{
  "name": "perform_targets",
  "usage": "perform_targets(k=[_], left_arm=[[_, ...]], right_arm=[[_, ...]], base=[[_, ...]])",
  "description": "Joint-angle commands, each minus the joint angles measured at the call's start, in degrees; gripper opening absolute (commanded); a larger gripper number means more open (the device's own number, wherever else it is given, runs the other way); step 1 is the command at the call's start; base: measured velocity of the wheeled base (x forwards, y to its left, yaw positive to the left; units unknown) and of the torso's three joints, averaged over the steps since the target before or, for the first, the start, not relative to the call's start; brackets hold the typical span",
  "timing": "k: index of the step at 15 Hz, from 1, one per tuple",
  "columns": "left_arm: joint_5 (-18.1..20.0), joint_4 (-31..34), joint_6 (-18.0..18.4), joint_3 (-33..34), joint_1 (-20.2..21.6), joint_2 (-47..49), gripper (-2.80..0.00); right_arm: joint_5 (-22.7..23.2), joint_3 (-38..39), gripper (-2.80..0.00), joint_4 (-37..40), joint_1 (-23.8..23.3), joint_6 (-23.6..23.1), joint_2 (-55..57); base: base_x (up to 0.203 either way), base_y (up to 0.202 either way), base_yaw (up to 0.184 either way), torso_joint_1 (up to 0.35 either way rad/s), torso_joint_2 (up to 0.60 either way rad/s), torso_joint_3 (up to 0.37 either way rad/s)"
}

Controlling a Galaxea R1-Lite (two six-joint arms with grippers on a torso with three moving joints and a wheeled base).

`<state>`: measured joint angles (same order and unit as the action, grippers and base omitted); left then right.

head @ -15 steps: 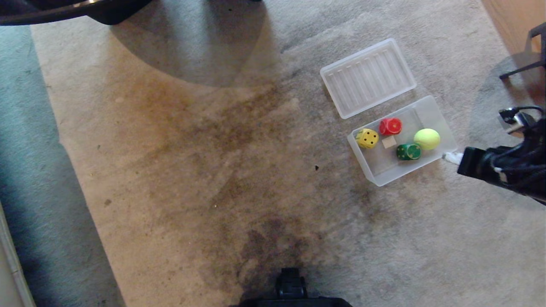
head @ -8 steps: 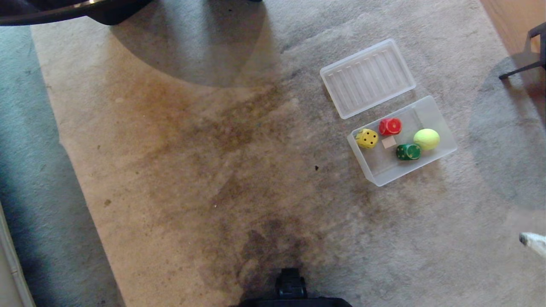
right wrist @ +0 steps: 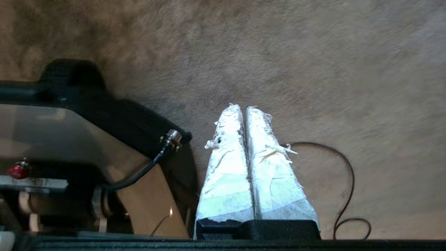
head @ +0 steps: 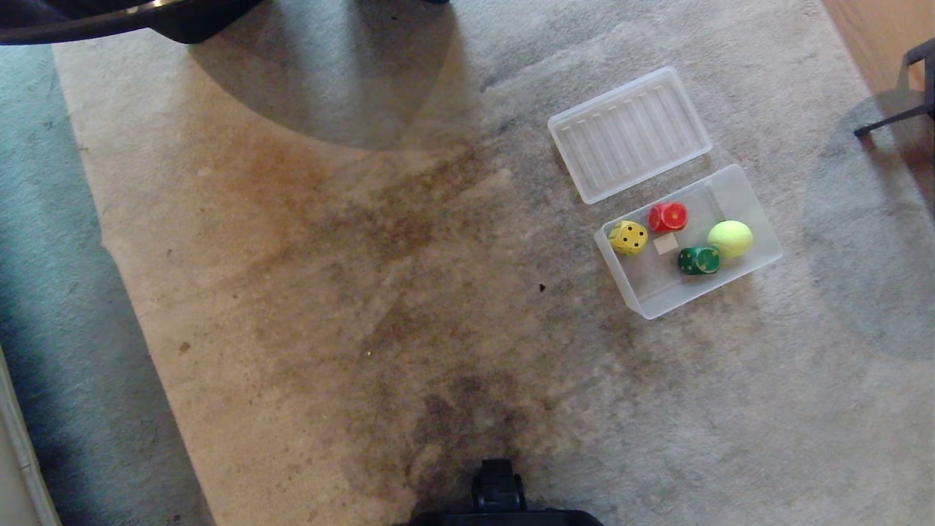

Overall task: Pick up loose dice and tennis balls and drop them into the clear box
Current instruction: Pick up the ball on the table

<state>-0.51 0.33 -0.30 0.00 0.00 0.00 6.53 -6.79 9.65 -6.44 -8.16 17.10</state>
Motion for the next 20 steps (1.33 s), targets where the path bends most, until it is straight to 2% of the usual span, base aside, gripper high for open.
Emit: perform_targets(k=[1,2,6,7,10,11,12,14,15,17,20], left_arm=[[-0.02,0.02,-0.05,0.0,0.0,0.0,-2.8],[-0.02,0.02,-0.05,0.0,0.0,0.0,-2.8],[-0.02,0.02,-0.05,0.0,0.0,0.0,-2.8],[-0.02,0.02,-0.05,0.0,0.0,0.0,-2.8],[-0.02,0.02,-0.05,0.0,0.0,0.0,-2.8],[-0.02,0.02,-0.05,0.0,0.0,0.0,-2.8],[-0.02,0.02,-0.05,0.0,0.0,0.0,-2.8],[-0.02,0.02,-0.05,0.0,0.0,0.0,-2.8],[-0.02,0.02,-0.05,0.0,0.0,0.0,-2.8],[-0.02,0.02,-0.05,0.0,0.0,0.0,-2.8],[-0.02,0.02,0.04,0.0,0.0,0.0,-2.8]], right_arm=[[0.11,0.74,-2.8,0.31,0.12,-0.05,-1.21],[0.2,0.47,-2.8,2.65,1.08,0.17,-1.26],[0.2,0.26,-2.8,3.43,2.11,-0.09,-1.51],[0.01,0.21,-2.8,3.73,3.66,-0.06,-2.91],[-0.44,0.23,-2.8,3.99,6.04,0.11,-14.25],[-0.94,0.6,-2.8,3.35,6.36,0.09,-16.8],[-4.17,1.36,-2.8,1.37,6.6,0.84,-17.43],[-7.65,2.96,-2.8,-3.27,6.77,5.03,-17.21],[-7.38,4.43,-2.8,-6.47,6.79,4.99,-17.19],[-5.3,6.17,-2.8,-7.8,6.79,1.83,-17.18],[-5.4,6.09,-2.8,-7.55,6.79,3.06,-17.18]], base=[[0.0,0.0,0.0,0.0,0.0,0.0],[0.0,0.0,0.0,0.0,0.0,0.0],[0.0,0.0,0.0,0.0,0.0,0.0],[0.0,0.0,0.0,0.0,0.0,0.0],[0.0,0.0,0.0,0.0,0.0,0.0],[0.0,0.0,0.0,0.0,0.0,0.0],[0.0,0.0,0.0,0.0,0.0,0.0],[0.0,0.0,0.0,0.0,0.0,0.0],[0.0,0.0,0.0,0.0,0.0,0.0],[0.0,0.0,0.0,0.0,0.0,0.0],[0.0,0.0,0.0,0.0,0.0,0.0]])
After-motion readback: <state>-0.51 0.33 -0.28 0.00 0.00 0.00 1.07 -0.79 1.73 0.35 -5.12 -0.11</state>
